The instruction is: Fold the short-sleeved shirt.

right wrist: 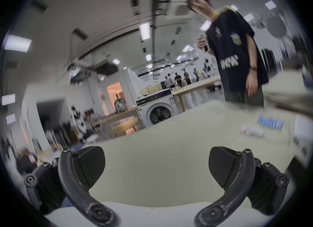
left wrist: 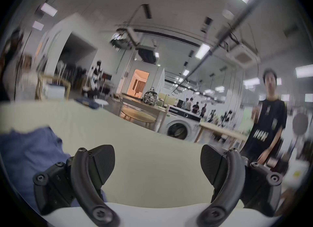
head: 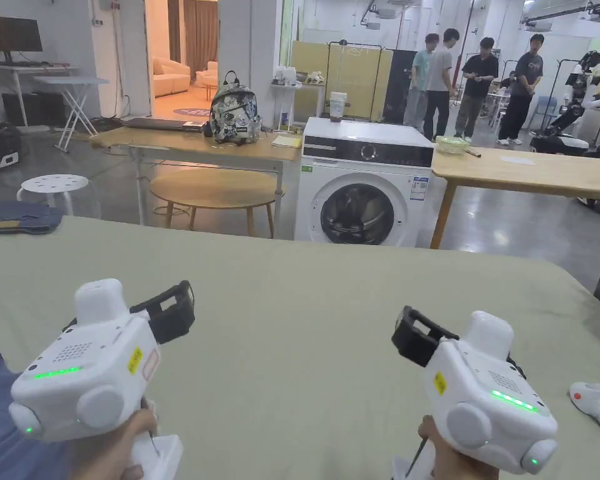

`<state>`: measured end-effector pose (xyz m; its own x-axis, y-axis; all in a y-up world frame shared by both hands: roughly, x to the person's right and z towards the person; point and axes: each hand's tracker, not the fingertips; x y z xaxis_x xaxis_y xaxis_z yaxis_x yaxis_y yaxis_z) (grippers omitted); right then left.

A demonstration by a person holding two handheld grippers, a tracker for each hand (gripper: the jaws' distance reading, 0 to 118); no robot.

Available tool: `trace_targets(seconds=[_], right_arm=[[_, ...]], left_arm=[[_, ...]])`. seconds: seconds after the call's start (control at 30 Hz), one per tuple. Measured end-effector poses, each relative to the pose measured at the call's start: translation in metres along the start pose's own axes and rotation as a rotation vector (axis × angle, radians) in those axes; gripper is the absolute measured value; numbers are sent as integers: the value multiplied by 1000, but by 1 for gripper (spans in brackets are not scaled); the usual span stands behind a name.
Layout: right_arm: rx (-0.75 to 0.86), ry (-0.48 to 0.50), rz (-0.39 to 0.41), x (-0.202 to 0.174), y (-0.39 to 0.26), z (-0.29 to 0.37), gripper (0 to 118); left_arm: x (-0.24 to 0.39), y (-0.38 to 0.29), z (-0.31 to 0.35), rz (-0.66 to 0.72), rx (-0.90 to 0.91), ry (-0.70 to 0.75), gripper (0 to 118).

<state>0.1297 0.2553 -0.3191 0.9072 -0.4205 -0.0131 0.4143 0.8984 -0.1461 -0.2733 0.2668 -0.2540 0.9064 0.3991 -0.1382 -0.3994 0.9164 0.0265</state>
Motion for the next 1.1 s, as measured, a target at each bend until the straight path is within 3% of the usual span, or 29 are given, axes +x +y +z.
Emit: trace_targets(seconds=[0.07, 0.13, 0.17, 0.23, 0.37, 0.43, 0.5, 0.57, 0.67, 0.77, 0.87, 0.97, 1.03, 1.1], right_arm=[[1, 3, -75, 3, 3, -1, 118], [0, -1, -22, -3, 6, 2, 118], [-19, -9, 74, -8, 8, 1, 118], [9, 7, 383, -24, 7, 2, 118], [123, -34, 1153, -56, -16, 9, 118], [210, -42, 1456, -58, -32, 10, 118], [268, -30, 1668, -56, -44, 11, 118], [300, -27, 1778, -56, -48, 20, 118], [275, -22, 1751, -56, -52, 25, 118], [206, -40, 1562, -58, -49, 28, 118], [105, -60, 1248, -54, -33, 25, 118], [10, -23, 849, -44, -22, 14, 118], [-31, -4, 612, -37, -15, 13, 118], [-46, 3, 440, -30, -12, 12, 118]], left_arm=[[-6, 2, -4, 99, -6, -9, 104], [2, 4, -5, -24, -13, 20, 104], [8, 5, -5, -122, -15, 29, 104], [27, 6, -4, -415, -23, 83, 104], [53, -8, -3, -989, -17, 131, 104], [57, -19, -3, -1230, 4, 139, 104], [58, -31, -3, -1419, 21, 144, 104], [58, -39, -2, -1549, 30, 138, 104], [54, -45, 1, -1559, 33, 135, 104], [50, -36, 1, -1320, -4, 125, 104], [41, -18, 1, -917, -53, 131, 104], [24, -7, 6, -555, -21, 101, 104], [17, -4, 9, -391, 2, 83, 104], [14, -4, 11, -321, 11, 82, 104]])
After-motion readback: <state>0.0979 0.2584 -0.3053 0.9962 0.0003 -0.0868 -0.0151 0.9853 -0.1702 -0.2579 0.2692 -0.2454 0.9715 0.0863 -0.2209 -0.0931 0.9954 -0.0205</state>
